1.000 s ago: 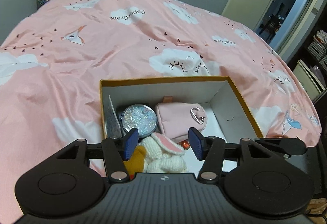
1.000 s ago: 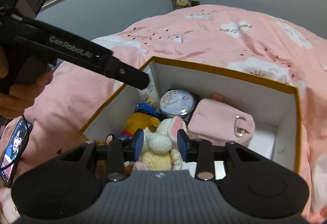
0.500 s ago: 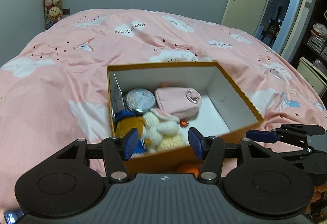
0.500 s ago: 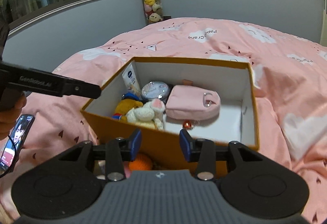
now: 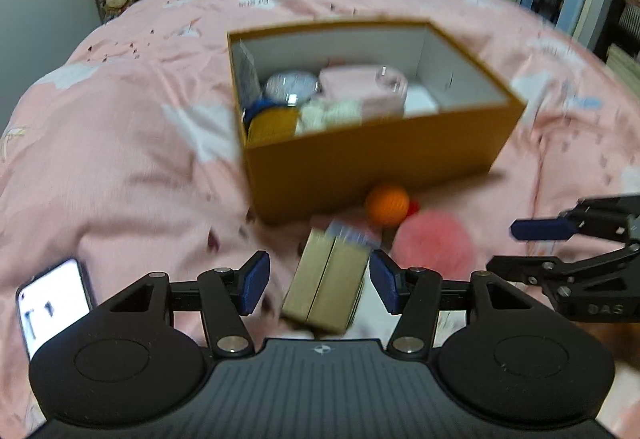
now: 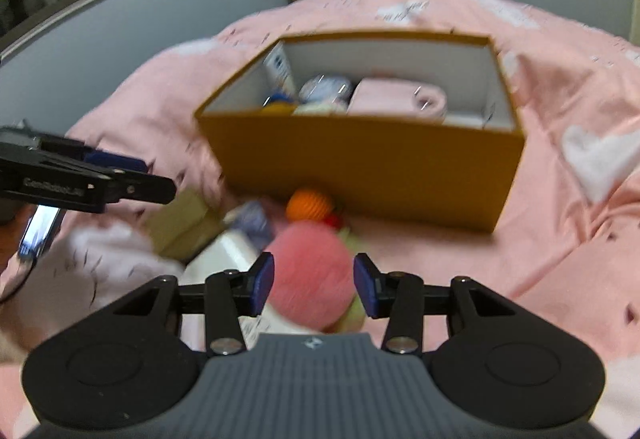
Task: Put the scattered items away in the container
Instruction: 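Move both tools back to the items beside the box, then grasp the gold box with the left tool while the right tool grasps the white glasses case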
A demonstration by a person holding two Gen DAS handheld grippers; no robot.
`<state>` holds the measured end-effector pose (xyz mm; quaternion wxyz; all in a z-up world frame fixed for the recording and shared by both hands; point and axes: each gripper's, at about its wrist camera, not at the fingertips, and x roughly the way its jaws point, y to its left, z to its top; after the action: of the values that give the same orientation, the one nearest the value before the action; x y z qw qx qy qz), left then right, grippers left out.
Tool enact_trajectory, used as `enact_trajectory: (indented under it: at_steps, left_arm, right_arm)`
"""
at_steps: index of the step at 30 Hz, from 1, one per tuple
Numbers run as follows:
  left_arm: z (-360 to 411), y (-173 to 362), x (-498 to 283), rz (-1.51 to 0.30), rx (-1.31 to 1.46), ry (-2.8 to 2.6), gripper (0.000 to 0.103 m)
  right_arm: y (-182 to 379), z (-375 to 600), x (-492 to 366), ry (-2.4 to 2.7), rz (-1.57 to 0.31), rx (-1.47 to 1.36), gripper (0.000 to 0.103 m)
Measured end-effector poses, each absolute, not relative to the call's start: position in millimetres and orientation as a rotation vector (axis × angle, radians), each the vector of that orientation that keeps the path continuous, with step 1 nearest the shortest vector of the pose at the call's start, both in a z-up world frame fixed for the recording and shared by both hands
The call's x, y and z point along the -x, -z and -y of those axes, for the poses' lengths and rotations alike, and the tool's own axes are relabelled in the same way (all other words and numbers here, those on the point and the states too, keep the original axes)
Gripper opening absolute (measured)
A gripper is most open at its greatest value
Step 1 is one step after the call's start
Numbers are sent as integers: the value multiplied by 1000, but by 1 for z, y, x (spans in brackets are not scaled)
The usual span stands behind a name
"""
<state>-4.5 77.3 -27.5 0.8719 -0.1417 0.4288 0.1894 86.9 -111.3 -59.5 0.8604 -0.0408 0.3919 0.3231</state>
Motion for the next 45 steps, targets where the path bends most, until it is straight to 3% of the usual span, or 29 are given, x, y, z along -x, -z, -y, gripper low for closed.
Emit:
enact_trajectory:
  at_steps: [15,22,31,45]
  left_arm:
    - [-67,53,-11,-980,181,-371,65]
    - [-69,62,-20,-1004,178,-353,57]
    - [-80,70,-22,-996,272,-340,55]
    - [-91,61,-5,-923,384,-331,54]
  right_arm:
    - [94,68,-83,-807,-975,356,60]
    - [105,46,-90,-860,-992,479,67]
    - [124,30,-100,-863,-1013,500,72]
    - [96,65,-99,-791,-997,339,67]
